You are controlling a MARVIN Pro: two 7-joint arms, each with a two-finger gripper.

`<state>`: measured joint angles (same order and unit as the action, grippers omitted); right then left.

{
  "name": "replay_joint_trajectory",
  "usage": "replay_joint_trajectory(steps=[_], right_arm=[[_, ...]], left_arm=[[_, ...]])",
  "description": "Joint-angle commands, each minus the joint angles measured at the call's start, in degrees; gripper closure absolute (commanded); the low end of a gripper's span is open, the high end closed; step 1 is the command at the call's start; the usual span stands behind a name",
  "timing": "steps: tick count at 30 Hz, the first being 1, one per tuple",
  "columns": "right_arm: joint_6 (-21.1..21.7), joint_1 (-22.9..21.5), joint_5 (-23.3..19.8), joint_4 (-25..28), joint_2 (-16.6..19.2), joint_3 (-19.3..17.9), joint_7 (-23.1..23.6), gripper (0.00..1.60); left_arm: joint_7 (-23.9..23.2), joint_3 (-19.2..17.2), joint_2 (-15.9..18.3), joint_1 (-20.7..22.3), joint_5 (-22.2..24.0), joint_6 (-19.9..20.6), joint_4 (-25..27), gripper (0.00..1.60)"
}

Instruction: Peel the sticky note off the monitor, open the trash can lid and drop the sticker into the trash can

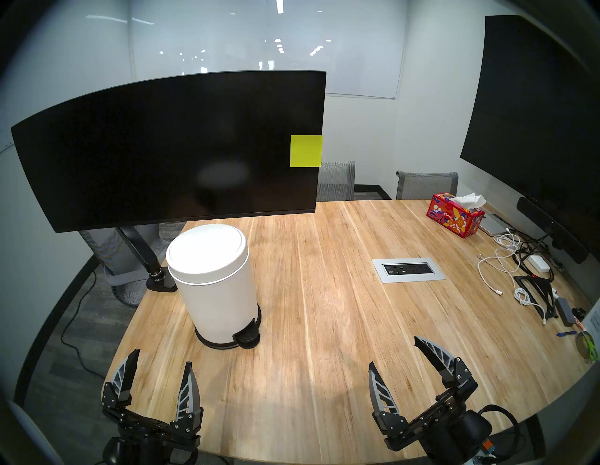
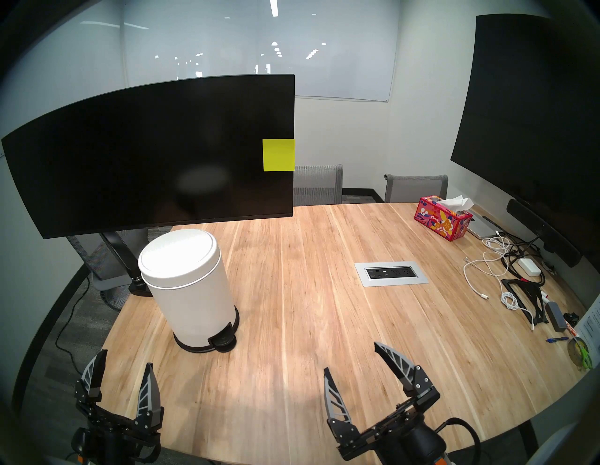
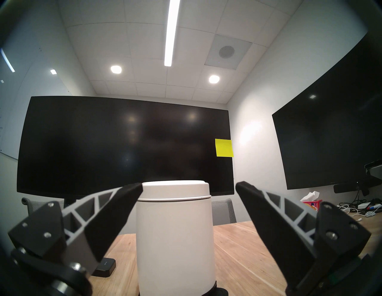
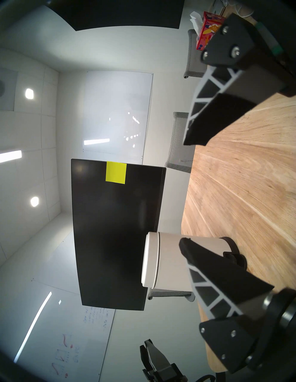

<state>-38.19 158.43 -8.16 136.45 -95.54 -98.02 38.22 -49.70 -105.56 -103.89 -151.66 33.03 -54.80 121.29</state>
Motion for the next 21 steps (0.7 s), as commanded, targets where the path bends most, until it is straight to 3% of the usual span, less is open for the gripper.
replay_joint_trajectory(steps=[1, 7, 9, 10, 21], right_arm=[[1.3, -2.0, -3.1, 0.5, 2.9, -0.6, 1.4, 0.00], [5.5, -7.1, -3.9, 0.3, 5.1, -1.4, 2.5, 0.00], [8.7, -9.9, -5.3, 0.6, 5.9, -1.6, 2.5, 0.00], [9.7, -8.6, -5.8, 1.6, 6.2, -1.3, 1.1, 0.00], [18.7, -16.2, -11.7, 3.1, 8.6, -1.5, -2.1, 0.00]], left_arm=[[-1.6, -0.2, 1.8, -0.7, 0.8, -0.2, -0.6, 0.00], [-1.9, 0.1, 3.5, -1.4, 2.4, -0.2, -0.1, 0.00], [-1.7, 0.3, 3.7, -1.8, 2.7, -0.2, 0.3, 0.00], [-1.5, 0.4, 3.5, -1.8, 2.8, -0.2, 0.4, 0.00], [-0.8, 0.9, 3.9, -3.0, 3.8, -0.2, 1.2, 0.00]])
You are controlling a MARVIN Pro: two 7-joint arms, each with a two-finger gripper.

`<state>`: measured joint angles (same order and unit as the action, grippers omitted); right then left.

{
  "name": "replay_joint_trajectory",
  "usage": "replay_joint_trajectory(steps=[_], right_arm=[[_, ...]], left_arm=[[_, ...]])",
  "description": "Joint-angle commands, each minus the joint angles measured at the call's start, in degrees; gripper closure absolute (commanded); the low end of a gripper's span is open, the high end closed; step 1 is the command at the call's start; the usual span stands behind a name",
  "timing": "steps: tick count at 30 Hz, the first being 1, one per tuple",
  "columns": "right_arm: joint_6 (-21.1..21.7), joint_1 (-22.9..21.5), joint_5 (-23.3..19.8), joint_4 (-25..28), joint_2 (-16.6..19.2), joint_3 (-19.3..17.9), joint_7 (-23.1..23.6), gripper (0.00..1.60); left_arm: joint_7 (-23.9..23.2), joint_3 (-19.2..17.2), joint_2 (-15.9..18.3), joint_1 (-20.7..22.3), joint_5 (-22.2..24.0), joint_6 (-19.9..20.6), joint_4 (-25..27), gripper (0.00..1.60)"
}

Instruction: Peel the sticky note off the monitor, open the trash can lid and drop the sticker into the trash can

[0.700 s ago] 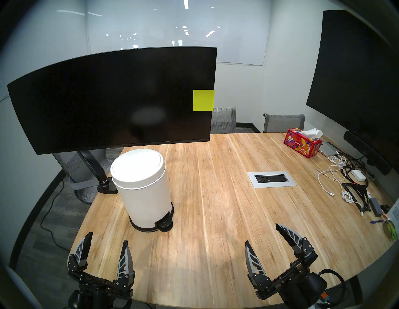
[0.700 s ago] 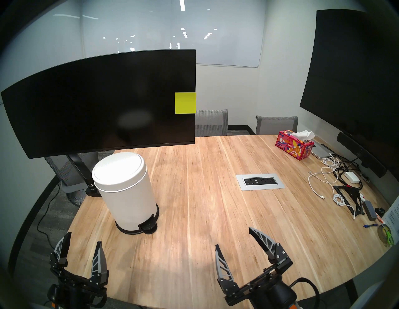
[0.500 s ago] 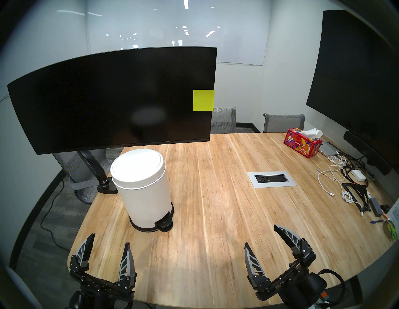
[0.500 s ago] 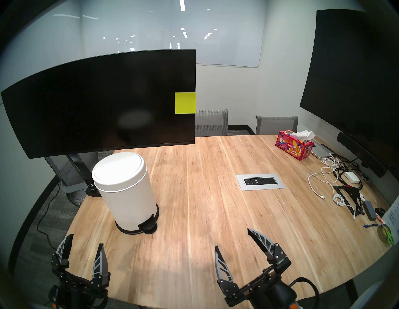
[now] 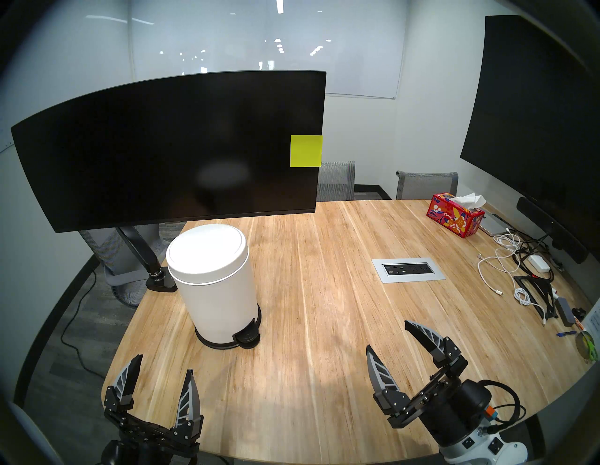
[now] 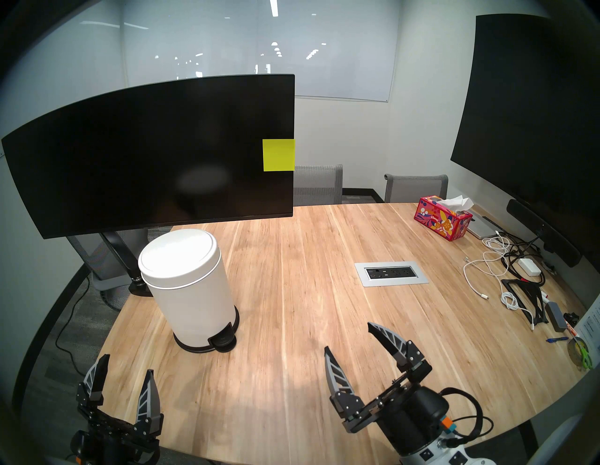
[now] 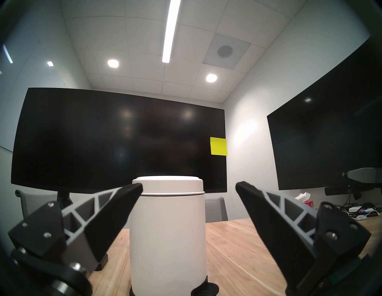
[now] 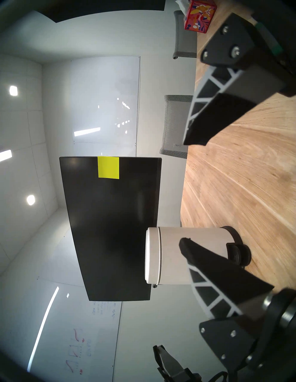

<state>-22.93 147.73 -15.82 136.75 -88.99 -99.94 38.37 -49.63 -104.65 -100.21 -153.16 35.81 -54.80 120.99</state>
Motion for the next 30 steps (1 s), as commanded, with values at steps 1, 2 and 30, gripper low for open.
replay_joint_trajectory(steps=[1, 2, 30], right_arm=[[4.2, -6.8, -4.7, 2.6, 2.2, 0.5, -2.5, 0.00], [4.8, -7.4, -5.0, 2.6, 2.4, 0.5, -2.8, 0.00], [19.0, -23.8, -7.6, 1.6, 6.9, 5.9, -10.2, 0.00]], left_arm=[[-0.7, -0.1, 0.2, -1.7, 1.1, -0.2, 1.5, 0.00], [-0.7, -0.1, 0.3, -1.7, 1.2, -0.2, 1.5, 0.00], [0.1, -1.9, 0.6, -2.6, 4.0, -0.2, 0.9, 0.00]])
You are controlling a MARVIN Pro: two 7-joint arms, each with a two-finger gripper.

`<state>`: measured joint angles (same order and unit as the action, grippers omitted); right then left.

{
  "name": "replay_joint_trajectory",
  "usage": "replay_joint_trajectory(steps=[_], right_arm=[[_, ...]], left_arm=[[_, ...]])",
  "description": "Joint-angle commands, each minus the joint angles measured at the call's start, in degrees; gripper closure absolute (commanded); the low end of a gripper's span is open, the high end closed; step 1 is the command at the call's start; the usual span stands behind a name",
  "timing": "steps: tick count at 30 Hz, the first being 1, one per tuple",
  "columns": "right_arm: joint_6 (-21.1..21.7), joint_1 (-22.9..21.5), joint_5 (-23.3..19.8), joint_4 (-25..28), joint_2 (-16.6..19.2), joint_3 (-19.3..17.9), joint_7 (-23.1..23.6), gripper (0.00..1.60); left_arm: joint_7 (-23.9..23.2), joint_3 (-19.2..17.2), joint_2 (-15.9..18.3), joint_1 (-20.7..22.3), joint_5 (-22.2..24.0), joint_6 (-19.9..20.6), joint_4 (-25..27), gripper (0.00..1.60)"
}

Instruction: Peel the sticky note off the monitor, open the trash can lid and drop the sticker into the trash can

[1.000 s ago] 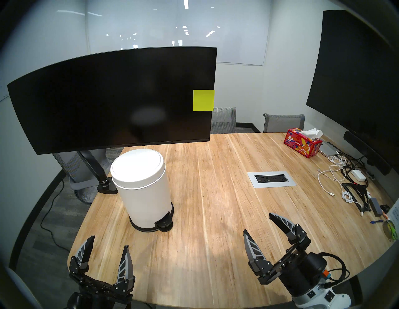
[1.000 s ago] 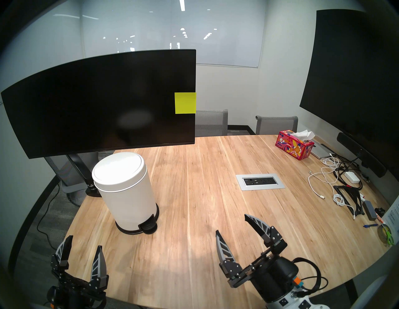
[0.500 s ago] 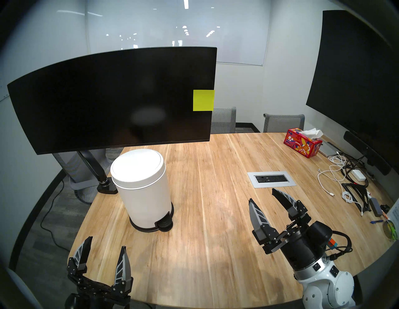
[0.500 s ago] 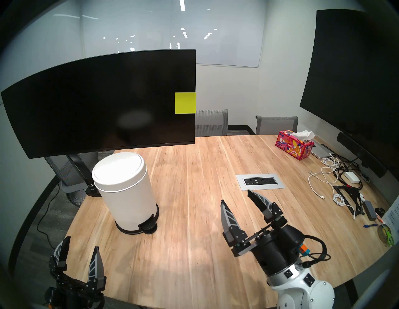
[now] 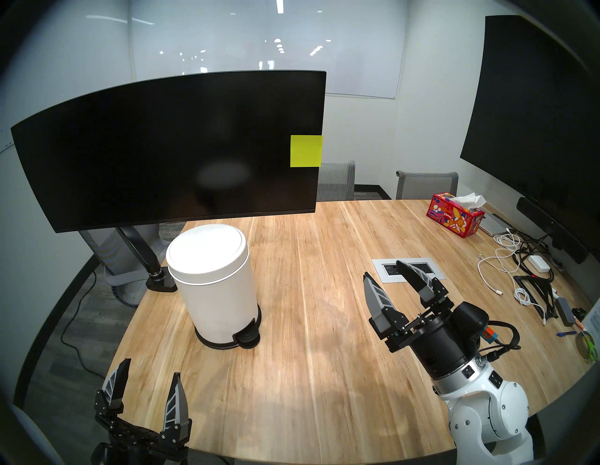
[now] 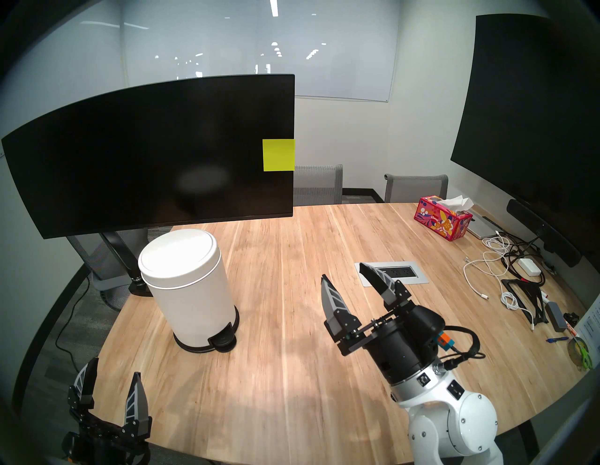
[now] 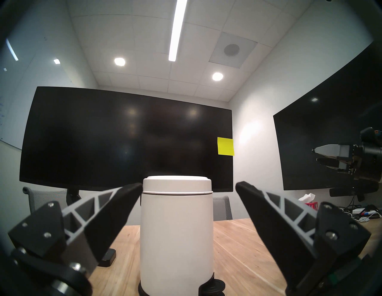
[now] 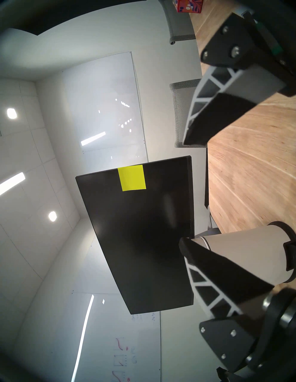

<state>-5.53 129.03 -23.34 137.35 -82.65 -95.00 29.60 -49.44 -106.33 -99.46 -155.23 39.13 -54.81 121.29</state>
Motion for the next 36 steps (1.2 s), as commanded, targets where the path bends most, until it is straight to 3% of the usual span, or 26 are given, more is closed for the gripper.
replay_joint_trajectory(steps=[1, 36], right_arm=[[2.1, -6.8, 0.1, 0.4, 0.7, 1.1, -1.7, 0.00], [11.5, -27.3, 1.0, -8.8, 1.5, 6.5, -7.9, 0.00]], left_arm=[[-0.1, -0.2, -0.1, -0.5, 0.7, -0.2, 0.6, 0.00], [-0.2, 0.1, 0.5, 0.5, 1.9, -0.2, 0.9, 0.00]])
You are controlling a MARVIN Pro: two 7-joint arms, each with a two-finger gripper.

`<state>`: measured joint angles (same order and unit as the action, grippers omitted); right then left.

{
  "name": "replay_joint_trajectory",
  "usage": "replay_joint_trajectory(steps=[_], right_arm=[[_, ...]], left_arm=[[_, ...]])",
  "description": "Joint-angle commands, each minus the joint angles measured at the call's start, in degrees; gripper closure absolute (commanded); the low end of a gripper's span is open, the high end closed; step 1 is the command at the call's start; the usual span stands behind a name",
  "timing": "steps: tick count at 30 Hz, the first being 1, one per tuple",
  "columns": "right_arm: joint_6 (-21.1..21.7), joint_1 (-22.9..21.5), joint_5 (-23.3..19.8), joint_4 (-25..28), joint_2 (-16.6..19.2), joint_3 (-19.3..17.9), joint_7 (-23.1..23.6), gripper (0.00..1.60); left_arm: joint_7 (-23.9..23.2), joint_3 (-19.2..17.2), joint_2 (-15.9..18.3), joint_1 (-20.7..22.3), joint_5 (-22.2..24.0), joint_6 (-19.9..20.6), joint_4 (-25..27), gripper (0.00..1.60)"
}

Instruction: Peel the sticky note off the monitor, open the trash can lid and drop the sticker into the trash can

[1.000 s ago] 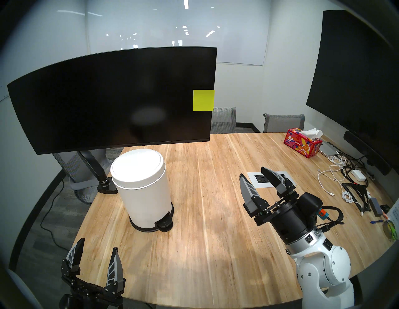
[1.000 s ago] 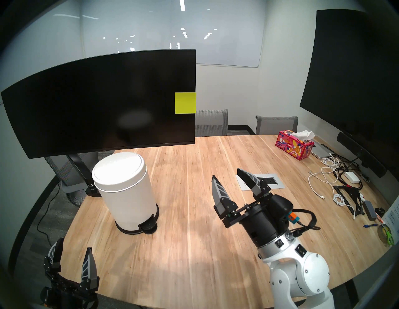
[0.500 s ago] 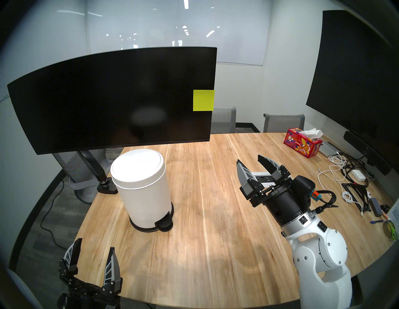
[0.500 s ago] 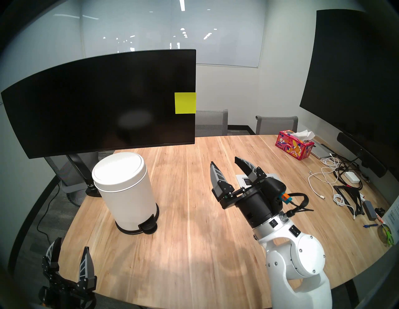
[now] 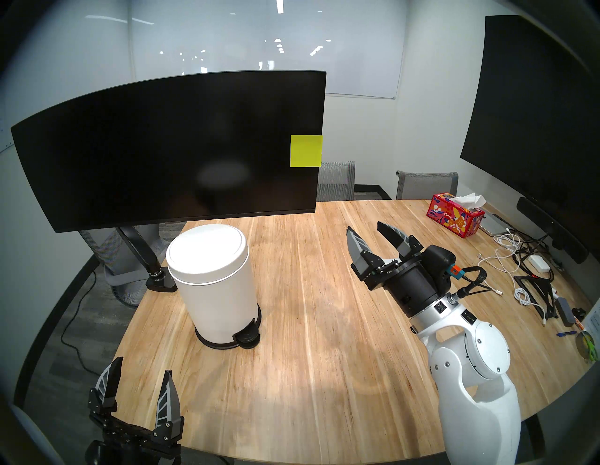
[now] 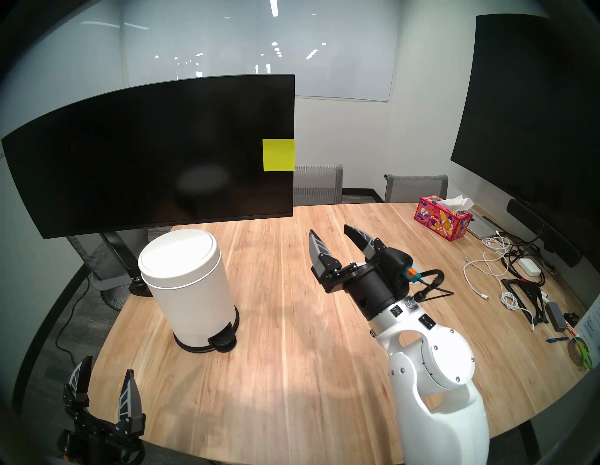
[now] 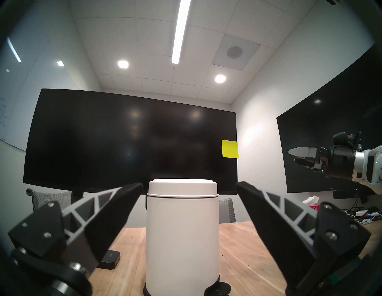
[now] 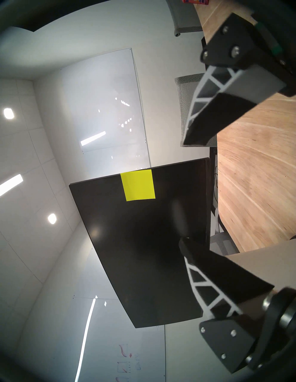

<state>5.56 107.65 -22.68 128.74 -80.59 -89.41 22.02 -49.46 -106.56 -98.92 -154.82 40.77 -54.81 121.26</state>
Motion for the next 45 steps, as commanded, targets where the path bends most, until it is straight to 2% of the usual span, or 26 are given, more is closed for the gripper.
replay_joint_trajectory(steps=[1, 10, 18, 26, 35, 39, 45], right_arm=[[0.6, -6.6, 0.5, -0.6, -0.6, 1.0, -0.5, 0.00], [1.9, -11.7, 0.8, -2.6, -1.0, 1.2, -0.8, 0.00], [2.9, -16.5, 1.7, -7.1, -0.2, 3.1, 1.8, 0.00], [3.4, -21.1, 2.3, -9.7, -2.1, 4.9, 3.6, 0.00], [3.2, -25.9, 2.9, -12.6, -2.3, 4.7, 6.7, 0.00], [3.7, -28.5, 1.4, -14.5, -1.2, 3.7, 8.1, 0.00], [2.8, -27.0, 0.3, -15.1, -0.2, 2.0, 10.3, 0.00]], left_arm=[[-0.2, 0.3, 0.0, 0.1, 0.4, -0.2, 1.0, 0.00], [-0.3, 1.1, 0.3, 0.7, 0.5, -0.2, 1.1, 0.00], [-0.4, 1.4, 0.6, 1.0, 0.6, -0.2, 1.1, 0.00], [-0.5, 1.9, 0.7, 0.9, 0.5, -0.2, 1.6, 0.00], [-1.0, 1.9, 1.0, -0.2, 0.8, -0.2, 2.2, 0.00], [-1.3, 2.3, 1.1, -0.6, 0.9, -0.2, 2.6, 0.00], [-1.6, 2.4, 1.3, -1.1, 1.1, -0.2, 2.7, 0.00]])
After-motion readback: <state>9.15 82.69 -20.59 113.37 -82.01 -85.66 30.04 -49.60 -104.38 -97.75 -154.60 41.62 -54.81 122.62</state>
